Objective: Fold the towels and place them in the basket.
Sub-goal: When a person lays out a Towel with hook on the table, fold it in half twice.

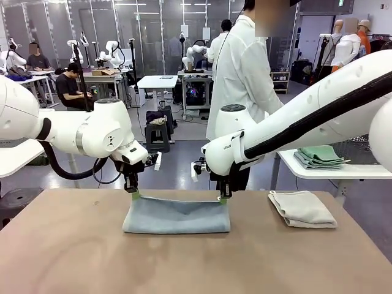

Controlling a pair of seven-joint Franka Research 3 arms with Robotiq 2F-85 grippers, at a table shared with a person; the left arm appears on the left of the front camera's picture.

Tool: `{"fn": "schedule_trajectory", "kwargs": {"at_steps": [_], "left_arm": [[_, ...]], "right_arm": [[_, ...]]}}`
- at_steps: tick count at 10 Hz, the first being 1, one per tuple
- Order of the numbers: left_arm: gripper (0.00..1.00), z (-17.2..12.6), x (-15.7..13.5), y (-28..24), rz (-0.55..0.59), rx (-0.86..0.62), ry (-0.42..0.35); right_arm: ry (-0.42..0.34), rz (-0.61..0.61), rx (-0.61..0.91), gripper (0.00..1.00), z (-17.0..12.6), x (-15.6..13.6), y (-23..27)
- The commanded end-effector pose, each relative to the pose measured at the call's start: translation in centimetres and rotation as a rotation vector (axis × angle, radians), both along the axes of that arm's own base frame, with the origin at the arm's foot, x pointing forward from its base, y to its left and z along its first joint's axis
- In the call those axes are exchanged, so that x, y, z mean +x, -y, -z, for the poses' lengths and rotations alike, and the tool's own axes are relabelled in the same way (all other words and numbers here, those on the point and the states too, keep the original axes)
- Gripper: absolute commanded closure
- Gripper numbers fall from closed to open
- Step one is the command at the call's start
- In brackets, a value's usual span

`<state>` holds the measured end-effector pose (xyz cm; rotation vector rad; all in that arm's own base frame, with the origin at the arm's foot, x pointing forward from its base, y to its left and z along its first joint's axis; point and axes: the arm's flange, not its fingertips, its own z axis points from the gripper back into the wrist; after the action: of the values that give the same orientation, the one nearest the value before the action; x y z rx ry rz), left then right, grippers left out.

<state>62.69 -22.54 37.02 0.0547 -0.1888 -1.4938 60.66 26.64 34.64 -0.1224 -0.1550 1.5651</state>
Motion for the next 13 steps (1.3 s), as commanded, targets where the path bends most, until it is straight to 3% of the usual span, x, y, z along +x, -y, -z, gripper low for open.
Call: {"fn": "schedule_trajectory", "kwargs": {"at_steps": [1, 5, 6, 7, 8, 9, 10, 11, 12, 13], "left_arm": [[0.94, -0.2, 0.7, -0.2, -0.026, 0.017, -0.009], [0.92, 1.1, 1.6, -1.1, -0.038, 0.009, -0.008], [0.75, 1.1, 1.7, -1.2, -0.038, 0.004, -0.006], [0.72, 1.1, 1.8, -1.2, -0.029, 0.002, 0.003], [0.55, 1.1, 1.9, -1.2, -0.021, 0.029, 0.047], [0.53, 1.1, 1.8, -1.3, -0.007, 0.051, 0.075], [0.36, 0.9, 1.6, -1.4, -0.006, 0.054, 0.079], [0.33, 0.3, 1.1, -1.5, 0.005, 0.039, 0.076], [0.16, -1.1, 0.0, -1.5, 0.02, -0.008, 0.048], [0.14, -3.2, -1.9, -1.7, 0.028, -0.072, 0.012]], "right_arm": [[0.009, -0.003, -0.015, 0.97, 0.3, 1.1, -0.2], [0.045, 0.002, -0.033, 0.97, 1.0, 1.4, -0.4], [0.054, 0.002, -0.033, 0.89, 0.9, 1.4, -0.4], [0.061, -0.001, -0.033, 0.78, 0.9, 1.4, -0.3], [0.072, 0.0, -0.034, 0.7, 0.9, 1.5, -0.1], [0.09, 0.0, -0.027, 0.59, 0.7, 1.5, 0.1], [0.098, 0.0, -0.021, 0.51, 0.4, 1.4, 0.3], [0.099, 0.003, -0.012, 0.4, -0.2, 1.2, 0.6], [0.07, 0.027, 0.008, 0.31, -1.4, 0.5, 0.9], [0.041, 0.051, 0.042, 0.2, -3.0, -1.2, 1.3]]}}
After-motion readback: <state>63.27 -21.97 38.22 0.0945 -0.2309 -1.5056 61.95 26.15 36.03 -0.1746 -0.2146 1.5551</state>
